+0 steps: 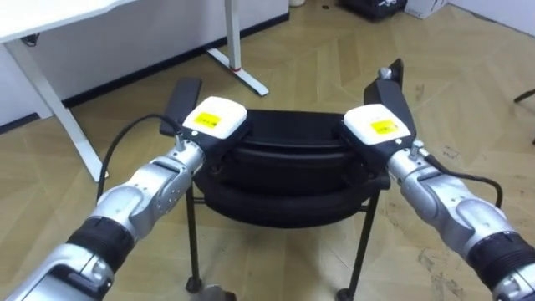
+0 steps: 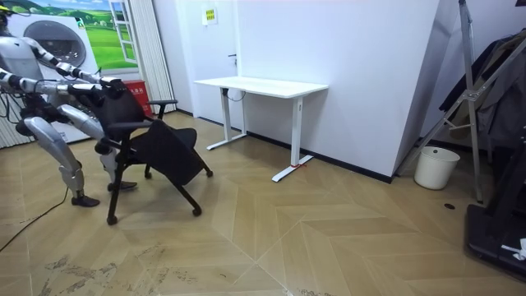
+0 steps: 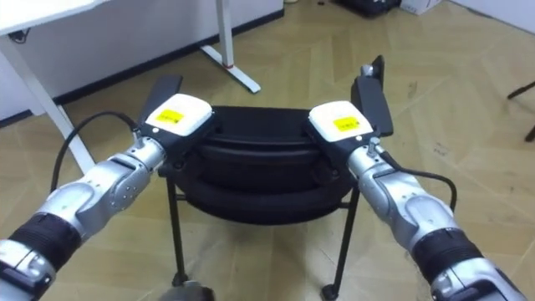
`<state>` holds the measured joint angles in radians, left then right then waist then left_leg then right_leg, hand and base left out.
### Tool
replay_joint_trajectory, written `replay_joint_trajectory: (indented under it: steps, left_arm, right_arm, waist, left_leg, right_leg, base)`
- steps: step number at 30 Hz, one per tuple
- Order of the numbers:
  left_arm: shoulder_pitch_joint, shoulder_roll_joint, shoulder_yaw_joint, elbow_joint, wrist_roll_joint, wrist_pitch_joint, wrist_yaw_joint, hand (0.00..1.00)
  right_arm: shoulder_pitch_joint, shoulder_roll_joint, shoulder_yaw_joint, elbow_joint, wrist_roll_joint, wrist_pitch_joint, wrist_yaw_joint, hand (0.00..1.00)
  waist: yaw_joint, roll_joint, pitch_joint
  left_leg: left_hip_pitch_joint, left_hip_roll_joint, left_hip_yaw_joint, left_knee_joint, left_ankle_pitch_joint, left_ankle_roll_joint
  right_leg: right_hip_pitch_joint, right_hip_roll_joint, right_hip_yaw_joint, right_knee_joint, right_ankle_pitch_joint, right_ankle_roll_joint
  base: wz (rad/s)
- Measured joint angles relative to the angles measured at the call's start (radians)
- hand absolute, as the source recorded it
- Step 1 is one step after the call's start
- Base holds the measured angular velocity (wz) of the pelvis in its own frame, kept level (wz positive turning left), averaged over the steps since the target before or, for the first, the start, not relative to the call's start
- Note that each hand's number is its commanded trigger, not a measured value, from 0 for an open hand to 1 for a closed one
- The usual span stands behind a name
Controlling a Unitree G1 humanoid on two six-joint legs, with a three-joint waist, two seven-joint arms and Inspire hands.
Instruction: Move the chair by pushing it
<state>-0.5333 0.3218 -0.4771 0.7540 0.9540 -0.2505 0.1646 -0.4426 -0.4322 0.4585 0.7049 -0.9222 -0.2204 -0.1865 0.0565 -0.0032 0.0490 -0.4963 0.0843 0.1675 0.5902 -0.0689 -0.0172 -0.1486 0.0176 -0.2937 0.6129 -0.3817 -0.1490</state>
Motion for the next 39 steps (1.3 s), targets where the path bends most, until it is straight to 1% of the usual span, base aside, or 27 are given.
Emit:
replay_joint_trajectory:
  steps: [2,4,5,8,10,11,12,13,14,15,17,18,20,21,24,25,26,28,29,30,31,32,33,34,37,38,39]
  left_arm:
    - [0.000,0.000,-0.001,0.001,-0.012,0.000,0.001,1.00]
    - [0.000,0.004,-0.002,-0.001,-0.012,0.001,-0.001,1.00]
    - [0.000,0.005,-0.003,-0.003,-0.012,0.001,-0.001,1.00]
    - [-0.003,0.011,-0.001,-0.007,-0.012,0.002,-0.001,1.00]
    - [-0.004,0.022,-0.001,-0.015,-0.012,0.002,-0.001,1.00]
    - [-0.005,0.027,-0.001,-0.020,-0.012,0.002,0.001,1.00]
    - [-0.019,0.034,0.003,-0.022,-0.011,0.000,0.004,1.00]
    - [-0.044,0.029,0.004,-0.012,-0.007,0.003,0.011,1.00]
    - [-0.057,0.024,0.003,-0.004,-0.003,0.006,0.016,1.00]
    - [-0.078,0.016,0.003,0.012,0.000,0.006,0.020,1.00]
    - [-0.086,0.017,0.003,0.012,0.000,0.006,0.026,1.00]
    - [-0.089,0.020,0.004,0.012,-0.001,0.005,0.040,1.00]
    - [-0.090,0.044,0.011,0.010,-0.007,-0.006,0.062,1.00]
    - [-0.095,0.055,0.024,0.011,-0.011,-0.016,0.075,1.00]
    - [-0.117,0.075,0.028,0.051,-0.011,-0.021,0.107,1.00]
    - [-0.123,0.073,0.027,0.065,-0.010,-0.021,0.111,1.00]
    - [-0.127,0.071,0.026,0.069,-0.010,-0.021,0.111,1.00]
    - [-0.129,0.065,0.020,0.071,-0.010,-0.018,0.111,1.00]
    - [-0.129,0.065,0.021,0.069,-0.011,-0.017,0.111,1.00]
    - [-0.132,0.068,0.030,0.069,-0.013,-0.013,0.111,1.00]
    - [-0.139,0.061,0.037,0.070,-0.013,0.003,0.111,1.00]
    - [-0.142,0.054,0.042,0.071,-0.013,0.013,0.111,1.00]
    - [-0.153,0.042,0.043,0.078,-0.013,0.031,0.111,1.00]
    - [-0.167,0.033,0.044,0.088,-0.013,0.038,0.111,1.00]
    - [-0.169,0.000,0.060,0.130,-0.011,0.048,0.127,1.00]
    - [-0.169,-0.001,0.061,0.132,-0.013,0.048,0.131,1.00]
    - [-0.169,-0.004,0.061,0.132,-0.014,0.050,0.134,1.00]
  right_arm:
    - [0.000,0.001,0.002,0.004,-0.005,0.000,-0.011,1.00]
    - [0.003,0.009,0.004,0.015,-0.005,0.003,-0.023,1.00]
    - [0.003,0.014,0.004,0.017,-0.005,0.006,-0.024,1.00]
    - [0.003,0.032,0.004,0.025,-0.006,0.024,-0.038,1.00]
    - [0.007,0.045,0.004,0.026,-0.003,0.036,-0.046,1.00]
    - [0.004,0.045,0.003,0.025,-0.001,0.036,-0.047,1.00]
    - [-0.006,0.049,-0.002,0.026,0.003,0.038,-0.053,1.00]
    - [-0.016,0.051,-0.012,0.029,0.007,0.043,-0.056,1.00]
    - [-0.022,0.050,-0.013,0.032,0.009,0.047,-0.058,1.00]
    - [-0.031,0.050,-0.016,0.040,0.014,0.051,-0.061,1.00]
    - [-0.037,0.054,-0.022,0.046,0.015,0.052,-0.065,1.00]
    - [-0.042,0.063,-0.028,0.056,0.015,0.054,-0.076,1.00]
    - [-0.065,0.082,-0.019,0.062,0.010,0.064,-0.084,1.00]
    - [-0.087,0.089,-0.010,0.057,0.005,0.073,-0.087,1.00]
    - [-0.123,0.120,0.001,0.069,-0.010,0.102,-0.087,1.00]
    - [-0.121,0.125,0.002,0.069,-0.012,0.107,-0.087,1.00]
    - [-0.120,0.124,0.002,0.069,-0.012,0.105,-0.087,1.00]
    - [-0.116,0.125,0.002,0.069,-0.011,0.101,-0.088,1.00]
    - [-0.118,0.123,0.001,0.069,-0.010,0.098,-0.089,1.00]
    - [-0.129,0.124,0.001,0.072,-0.010,0.098,-0.090,1.00]
    - [-0.152,0.123,0.001,0.085,-0.010,0.098,-0.089,1.00]
    - [-0.167,0.125,0.001,0.100,-0.011,0.098,-0.088,1.00]
    - [-0.194,0.125,0.002,0.118,-0.014,0.098,-0.084,1.00]
    - [-0.214,0.122,0.004,0.134,-0.015,0.098,-0.082,1.00]
    - [-0.245,0.123,0.019,0.164,-0.014,0.101,-0.081,1.00]
    - [-0.245,0.126,0.021,0.164,-0.014,0.101,-0.081,1.00]
    - [-0.245,0.124,0.020,0.163,-0.015,0.101,-0.081,1.00]
  waist:
    - [0.007,-0.003,-0.0041]
    - [0.012,-0.017,-0.0199]
    - [0.015,-0.025,-0.0223]
    - [0.022,-0.050,-0.0204]
    - [0.034,-0.071,-0.0209]
    - [0.036,-0.075,-0.0221]
    - [0.036,-0.087,-0.0197]
    - [0.033,-0.109,-0.0155]
    - [0.029,-0.111,-0.0142]
    - [0.026,-0.107,-0.0111]
    - [0.026,-0.094,-0.0026]
    - [0.028,-0.087,0.0068]
    - [0.033,-0.066,0.0207]
    - [0.026,-0.048,0.0313]
    - [0.010,-0.040,0.0379]
    - [0.001,-0.044,0.0381]
    - [-0.003,-0.048,0.0389]
    - [-0.036,-0.066,0.0339]
    - [-0.035,-0.067,0.0329]
    - [-0.030,-0.077,0.0240]
    - [-0.029,-0.076,0.0251]
    - [-0.028,-0.072,0.0260]
    - [-0.024,-0.066,0.0254]
    - [-0.021,-0.067,0.0257]
    - [-0.002,-0.071,0.0283]
    - [-0.002,-0.072,0.0289]
    - [-0.005,-0.074,0.0310]
  left_leg:
    - [0.022,-0.008,-0.002,-0.076,0.000,0.001]
    - [0.050,-0.005,0.016,-0.099,-0.014,0.023]
    - [0.056,-0.004,0.025,-0.106,-0.016,0.027]
    - [0.091,-0.007,0.062,-0.106,-0.004,0.054]
    - [0.116,-0.006,0.105,-0.078,-0.011,0.065]
    - [0.118,-0.009,0.114,-0.065,-0.027,0.088]
    - [0.115,-0.023,0.122,-0.025,-0.066,0.116]
    - [0.109,-0.048,0.113,0.008,-0.102,0.124]
    - [0.104,-0.052,0.106,0.030,-0.121,0.128]
    - [0.100,-0.052,0.095,0.066,-0.159,0.135]
    - [0.107,-0.045,0.063,0.098,-0.200,0.131]
    - [0.123,-0.055,0.015,0.104,-0.216,0.128]
    - [0.131,-0.065,-0.055,0.102,-0.229,0.119]
    - [0.131,-0.069,-0.101,0.097,-0.232,0.115]
    - [0.153,-0.106,-0.215,0.068,-0.233,0.095]
    - [0.170,-0.117,-0.259,0.055,-0.234,0.085]
    - [0.180,-0.120,-0.275,0.051,-0.237,0.078]
    - [0.199,-0.138,-0.354,0.064,-0.268,0.043]
    - [0.197,-0.138,-0.369,0.078,-0.284,0.029]
    - [0.193,-0.127,-0.386,0.109,-0.311,0.002]
    - [0.191,-0.113,-0.378,0.134,-0.332,-0.019]
    - [0.191,-0.094,-0.365,0.139,-0.340,-0.031]
    - [0.191,-0.057,-0.337,0.138,-0.345,-0.048]
    - [0.190,-0.028,-0.304,0.134,-0.340,-0.058]
    - [0.209,0.016,-0.253,0.141,-0.320,-0.085]
    - [0.206,0.023,-0.248,0.157,-0.313,-0.082]
    - [0.177,0.038,-0.235,0.210,-0.289,-0.063]
  right_leg:
    - [0.011,-0.002,-0.011,-0.004,-0.011,0.009]
    - [0.016,-0.032,-0.042,-0.005,-0.045,0.047]
    - [0.024,-0.040,-0.042,-0.006,-0.050,0.054]
    - [0.062,-0.078,-0.047,-0.004,-0.081,0.091]
    - [0.099,-0.133,-0.080,0.002,-0.100,0.137]
    - [0.102,-0.153,-0.092,0.016,-0.108,0.154]
    - [0.101,-0.189,-0.106,0.065,-0.130,0.188]
    - [0.083,-0.225,-0.122,0.149,-0.131,0.195]
    - [0.066,-0.240,-0.122,0.204,-0.120,0.191]
    - [0.034,-0.259,-0.117,0.297,-0.075,0.184]
    - [0.003,-0.264,-0.112,0.392,0.010,0.172]
    - [-0.027,-0.258,-0.099,0.440,0.059,0.163]
    - [-0.089,-0.223,-0.095,0.469,0.041,0.162]
    - [-0.139,-0.197,-0.097,0.445,0.028,0.157]
    - [-0.236,-0.151,-0.089,0.268,0.029,0.154]
    - [-0.251,-0.137,-0.066,0.158,0.050,0.147]
    - [-0.257,-0.133,-0.051,0.104,0.069,0.148]
    - [-0.266,-0.139,0.039,-0.069,0.160,0.163]
    - [-0.265,-0.140,0.043,-0.075,0.194,0.162]
    - [-0.263,-0.138,0.025,-0.042,0.214,0.128]
    - [-0.262,-0.155,-0.023,0.004,0.208,0.081]
    - [-0.260,-0.157,-0.043,0.025,0.188,0.065]
    - [-0.254,-0.156,-0.077,0.045,0.155,0.044]
    - [-0.249,-0.155,-0.101,0.061,0.127,0.030]
    - [-0.217,-0.160,-0.147,0.111,0.066,-0.010]
    - [-0.207,-0.162,-0.162,0.116,0.050,-0.017]
    - [-0.190,-0.169,-0.197,0.125,0.022,-0.031]
  base:
    - [-0.19]
    - [-0.15]
    - [-0.21]
    - [-0.27]
    - [-0.33]
    - [-0.26]
    - [-0.07]
    - [0.04]
    - [0.18]
    - [0.12]
    - [0.04]
    - [-0.14]
    - [-0.18]
    - [0.04]
    - [0.30]
    - [0.59]
    - [0.87]
    - [0.97]
    - [0.74]
    - [0.59]
    - [0.56]
    - [0.51]
    - [0.51]
    - [0.51]
    - [0.44]
    - [0.61]
    - [0.69]
